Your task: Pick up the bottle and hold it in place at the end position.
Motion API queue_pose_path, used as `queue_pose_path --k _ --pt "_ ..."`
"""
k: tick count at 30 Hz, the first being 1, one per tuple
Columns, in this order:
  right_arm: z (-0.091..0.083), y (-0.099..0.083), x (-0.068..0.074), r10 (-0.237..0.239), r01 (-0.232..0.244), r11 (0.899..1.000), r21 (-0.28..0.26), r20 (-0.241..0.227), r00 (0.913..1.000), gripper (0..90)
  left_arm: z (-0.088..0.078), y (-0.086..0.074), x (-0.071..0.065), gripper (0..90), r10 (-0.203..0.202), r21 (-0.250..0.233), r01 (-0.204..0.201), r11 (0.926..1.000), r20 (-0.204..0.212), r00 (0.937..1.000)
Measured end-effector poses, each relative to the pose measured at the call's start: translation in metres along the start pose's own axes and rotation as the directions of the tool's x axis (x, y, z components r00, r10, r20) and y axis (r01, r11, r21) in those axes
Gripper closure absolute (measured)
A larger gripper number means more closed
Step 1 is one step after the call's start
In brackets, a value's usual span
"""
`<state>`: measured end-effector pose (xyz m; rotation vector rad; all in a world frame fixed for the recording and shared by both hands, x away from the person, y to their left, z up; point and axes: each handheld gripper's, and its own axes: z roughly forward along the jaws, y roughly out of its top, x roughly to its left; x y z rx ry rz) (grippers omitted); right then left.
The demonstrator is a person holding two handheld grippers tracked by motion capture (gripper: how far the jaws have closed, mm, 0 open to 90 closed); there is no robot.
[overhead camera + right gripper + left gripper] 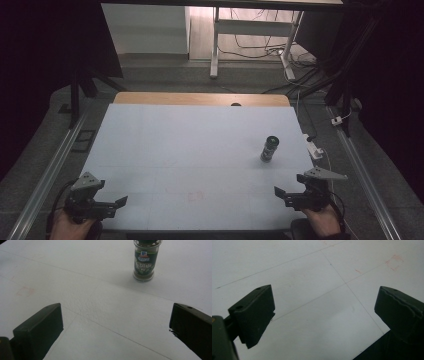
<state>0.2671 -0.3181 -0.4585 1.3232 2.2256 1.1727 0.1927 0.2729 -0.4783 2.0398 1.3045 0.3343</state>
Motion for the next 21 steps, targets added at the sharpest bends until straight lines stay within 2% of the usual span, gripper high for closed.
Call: queue_pose_path --k 1,5,11,21 --pt "0.0 0.0001 -0.0022 0.023 -0.023 1.0 0.001 -0.009 0.9997 0.0 0.0007 0.0003 -0.0005 4.2 0.003 0.005 -0.003 1.0 -0.001 1.0" --pt "0.0 0.0 -0.0052 0.047 -0.047 0.999 0.0 -0.024 0.9986 0.0 0.0021 0.001 -0.0016 4.4 0.014 0.018 -0.014 0.9998 0.0 0.9999" --pt "0.0008 0.0003 -0.0043 0.035 -0.035 0.999 0.008 -0.032 0.9989 0.0 0.0036 0.0018 -0.0033 4.7 0.03 0.032 -0.031 0.999 0.004 0.9995" --pt "0.0016 0.0005 -0.0041 0.034 -0.033 0.999 0.017 -0.044 0.9984 0.0 0.0033 0.0016 -0.0029 3.3 0.027 0.028 -0.027 0.9992 0.002 0.9996"
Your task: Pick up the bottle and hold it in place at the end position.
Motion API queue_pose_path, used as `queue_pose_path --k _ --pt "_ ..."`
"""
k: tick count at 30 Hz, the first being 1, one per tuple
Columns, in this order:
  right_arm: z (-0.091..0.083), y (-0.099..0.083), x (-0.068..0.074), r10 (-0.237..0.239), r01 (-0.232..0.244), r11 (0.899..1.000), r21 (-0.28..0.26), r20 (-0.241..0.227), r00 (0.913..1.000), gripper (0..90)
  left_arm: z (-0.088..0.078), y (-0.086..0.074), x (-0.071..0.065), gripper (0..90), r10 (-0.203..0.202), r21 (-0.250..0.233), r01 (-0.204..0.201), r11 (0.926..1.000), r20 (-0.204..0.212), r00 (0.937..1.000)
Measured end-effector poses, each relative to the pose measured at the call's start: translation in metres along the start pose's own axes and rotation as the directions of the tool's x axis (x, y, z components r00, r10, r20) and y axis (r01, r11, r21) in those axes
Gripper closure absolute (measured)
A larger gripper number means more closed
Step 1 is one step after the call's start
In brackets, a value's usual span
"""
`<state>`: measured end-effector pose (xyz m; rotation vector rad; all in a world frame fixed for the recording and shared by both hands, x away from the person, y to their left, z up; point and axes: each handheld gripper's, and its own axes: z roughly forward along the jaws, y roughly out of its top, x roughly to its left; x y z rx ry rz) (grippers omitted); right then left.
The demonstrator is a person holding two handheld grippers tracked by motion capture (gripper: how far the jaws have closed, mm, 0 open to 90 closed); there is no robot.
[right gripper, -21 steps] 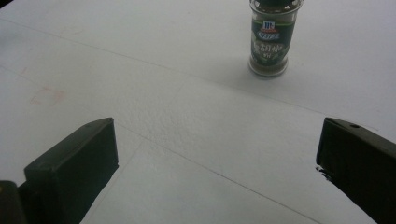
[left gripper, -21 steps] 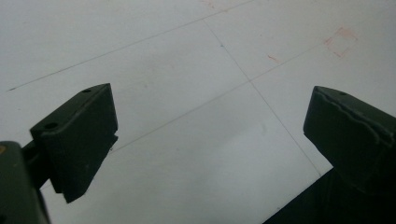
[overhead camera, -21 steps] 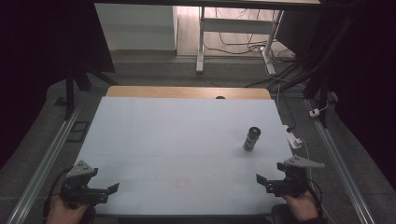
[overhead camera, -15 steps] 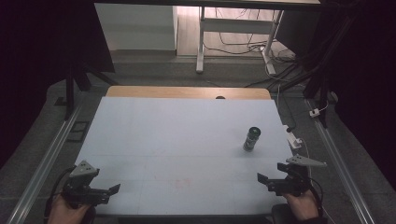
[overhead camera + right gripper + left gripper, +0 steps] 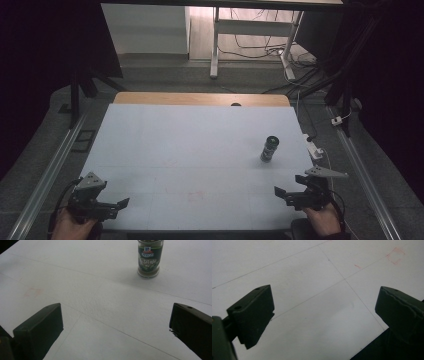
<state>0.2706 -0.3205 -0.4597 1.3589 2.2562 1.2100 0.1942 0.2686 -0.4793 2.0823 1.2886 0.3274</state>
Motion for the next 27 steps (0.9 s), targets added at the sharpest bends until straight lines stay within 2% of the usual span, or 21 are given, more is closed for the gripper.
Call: queue_pose_path --k 6,15,20,27 --pt "0.0 0.0003 0.0019 -0.005 0.005 1.0 0.004 0.024 0.9997 0.0 -0.0001 -0.0003 -0.001 3.0 0.009 0.0 -0.009 1.0 -0.001 1.0" --pt "0.0012 0.0026 0.003 -0.051 0.051 0.999 -0.008 0.021 0.9985 0.0 -0.0027 -0.0018 0.0028 2.8 -0.023 -0.025 0.024 0.9994 0.016 0.9996" --pt "0.0017 0.0042 0.0027 -0.07 0.071 0.997 -0.009 0.025 0.9972 0.0 -0.0023 -0.0015 0.0022 3.0 -0.009 -0.02 0.009 0.9998 0.018 0.9998" --pt "0.0053 0.0061 0.0012 -0.099 0.099 0.995 -0.013 0.021 0.9949 0.0 -0.0028 -0.0019 0.0025 3.0 -0.012 -0.026 0.012 0.9996 0.026 0.9996"
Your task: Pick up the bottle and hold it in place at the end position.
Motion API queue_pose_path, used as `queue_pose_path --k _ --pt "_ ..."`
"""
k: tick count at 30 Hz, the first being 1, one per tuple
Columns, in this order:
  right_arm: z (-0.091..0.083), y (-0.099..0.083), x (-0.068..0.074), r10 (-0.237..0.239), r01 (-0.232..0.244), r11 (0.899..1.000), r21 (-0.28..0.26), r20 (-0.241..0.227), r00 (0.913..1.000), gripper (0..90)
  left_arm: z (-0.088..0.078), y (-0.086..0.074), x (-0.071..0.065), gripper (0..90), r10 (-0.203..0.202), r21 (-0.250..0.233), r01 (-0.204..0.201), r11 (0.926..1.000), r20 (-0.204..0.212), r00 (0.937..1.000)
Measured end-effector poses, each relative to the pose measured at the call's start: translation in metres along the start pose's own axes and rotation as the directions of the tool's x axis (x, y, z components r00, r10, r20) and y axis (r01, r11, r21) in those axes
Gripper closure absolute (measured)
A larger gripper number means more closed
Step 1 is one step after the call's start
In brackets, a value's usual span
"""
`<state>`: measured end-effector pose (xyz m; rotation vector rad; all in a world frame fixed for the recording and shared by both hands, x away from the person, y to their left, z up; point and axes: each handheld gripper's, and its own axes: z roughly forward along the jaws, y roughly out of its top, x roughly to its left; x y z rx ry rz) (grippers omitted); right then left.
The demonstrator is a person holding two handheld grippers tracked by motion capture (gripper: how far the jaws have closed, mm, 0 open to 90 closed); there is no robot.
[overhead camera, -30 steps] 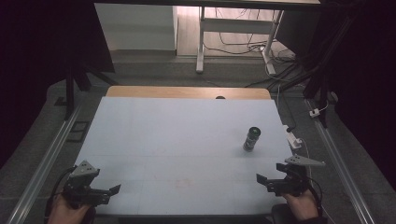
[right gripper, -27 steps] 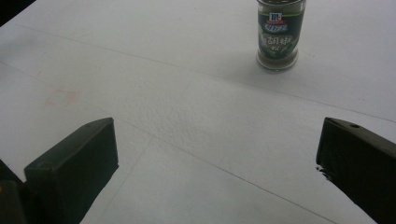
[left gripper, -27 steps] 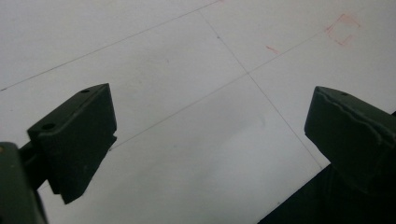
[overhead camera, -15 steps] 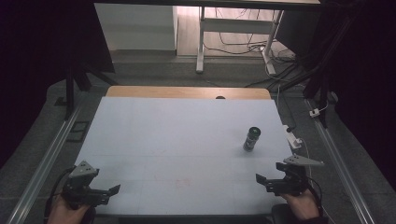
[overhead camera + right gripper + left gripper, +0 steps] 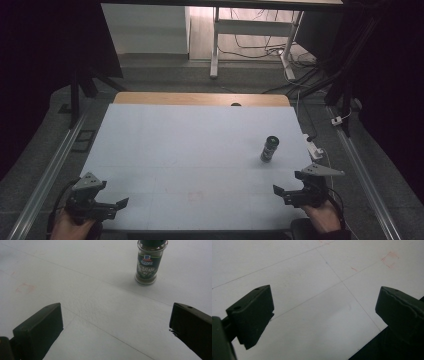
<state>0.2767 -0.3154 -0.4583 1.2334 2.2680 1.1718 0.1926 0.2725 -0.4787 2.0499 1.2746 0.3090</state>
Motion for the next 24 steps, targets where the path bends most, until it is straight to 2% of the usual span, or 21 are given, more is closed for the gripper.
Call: queue_pose_path --k 8,11,20,24 --pt "0.007 0.006 -0.004 -0.01 0.01 0.999 -0.033 -0.019 0.9998 0.0 -0.001 0.0 0.0 2.8 0.004 -0.011 -0.004 0.9999 0.009 1.0" --pt "0.011 0.007 -0.006 -0.019 0.019 1.0 -0.021 0.0 0.9998 0.0 -0.001 0.0 0.0 2.7 0.006 -0.011 -0.006 0.9999 0.009 0.9999" --pt "0.019 0.012 -0.018 -0.004 0.003 0.998 -0.057 -0.01 0.9999 0.0 0.0 0.0 -0.001 2.5 0.014 -0.007 -0.014 0.9999 0.008 0.9999" --pt "0.025 0.015 -0.021 0.007 -0.007 0.999 -0.047 -0.004 1.0 0.0 -0.001 0.0 0.0 2.2 0.014 -0.012 -0.014 0.9998 0.011 0.9998"
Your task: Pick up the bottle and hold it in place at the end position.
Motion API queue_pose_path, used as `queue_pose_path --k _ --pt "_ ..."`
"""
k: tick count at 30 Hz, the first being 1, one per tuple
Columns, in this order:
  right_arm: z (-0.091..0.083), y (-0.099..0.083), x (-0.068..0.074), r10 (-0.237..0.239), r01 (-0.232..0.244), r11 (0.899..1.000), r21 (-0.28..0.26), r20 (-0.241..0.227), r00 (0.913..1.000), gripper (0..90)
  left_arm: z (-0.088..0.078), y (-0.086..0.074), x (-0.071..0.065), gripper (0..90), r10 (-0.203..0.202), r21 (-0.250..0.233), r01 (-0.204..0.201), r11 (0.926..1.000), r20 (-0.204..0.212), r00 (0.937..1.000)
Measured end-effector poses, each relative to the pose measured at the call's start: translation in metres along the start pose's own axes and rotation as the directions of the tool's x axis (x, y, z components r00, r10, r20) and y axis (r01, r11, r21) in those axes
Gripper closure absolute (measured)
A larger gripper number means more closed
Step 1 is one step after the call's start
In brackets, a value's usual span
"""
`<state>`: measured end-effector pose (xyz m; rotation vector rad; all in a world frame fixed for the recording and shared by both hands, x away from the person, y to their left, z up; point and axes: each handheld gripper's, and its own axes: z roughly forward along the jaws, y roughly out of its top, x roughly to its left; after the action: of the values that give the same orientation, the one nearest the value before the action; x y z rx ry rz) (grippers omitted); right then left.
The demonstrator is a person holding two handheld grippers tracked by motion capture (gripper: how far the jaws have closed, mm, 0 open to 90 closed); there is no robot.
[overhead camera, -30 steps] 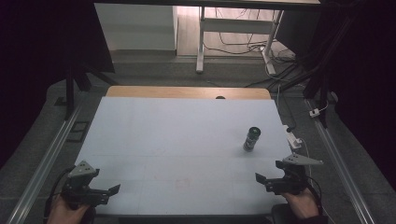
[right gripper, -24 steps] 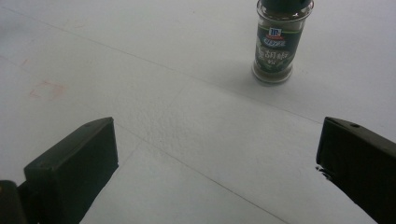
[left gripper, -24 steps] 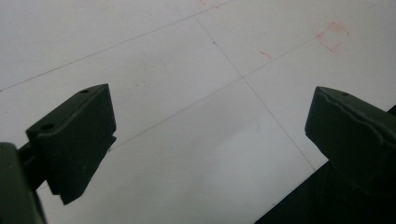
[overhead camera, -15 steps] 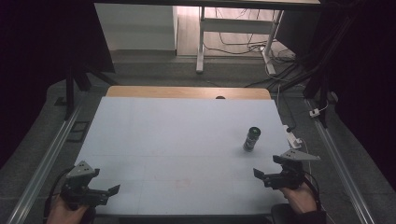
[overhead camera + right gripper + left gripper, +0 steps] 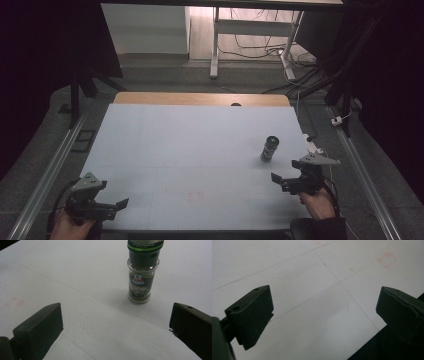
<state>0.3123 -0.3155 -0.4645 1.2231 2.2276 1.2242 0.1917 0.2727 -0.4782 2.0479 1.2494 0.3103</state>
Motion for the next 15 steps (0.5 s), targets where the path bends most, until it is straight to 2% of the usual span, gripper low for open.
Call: queue_pose_path --k 6,13,15 --pt "0.008 0.003 -0.005 0.018 -0.018 0.999 0.026 0.014 0.9997 0.0 0.0 0.0 0.0 2.2 0.002 0.0 -0.002 1.0 0.001 1.0" --pt "0.021 0.006 -0.017 -0.011 0.008 0.999 0.035 0.064 0.9979 0.0 0.0 0.0 0.0 2.1 0.002 0.001 -0.002 1.0 0.001 1.0" --pt "0.024 0.007 -0.02 -0.014 0.011 0.999 0.042 0.066 0.9978 0.0 0.0 0.0 0.0 2.1 0.001 0.0 -0.001 1.0 0.001 1.0"
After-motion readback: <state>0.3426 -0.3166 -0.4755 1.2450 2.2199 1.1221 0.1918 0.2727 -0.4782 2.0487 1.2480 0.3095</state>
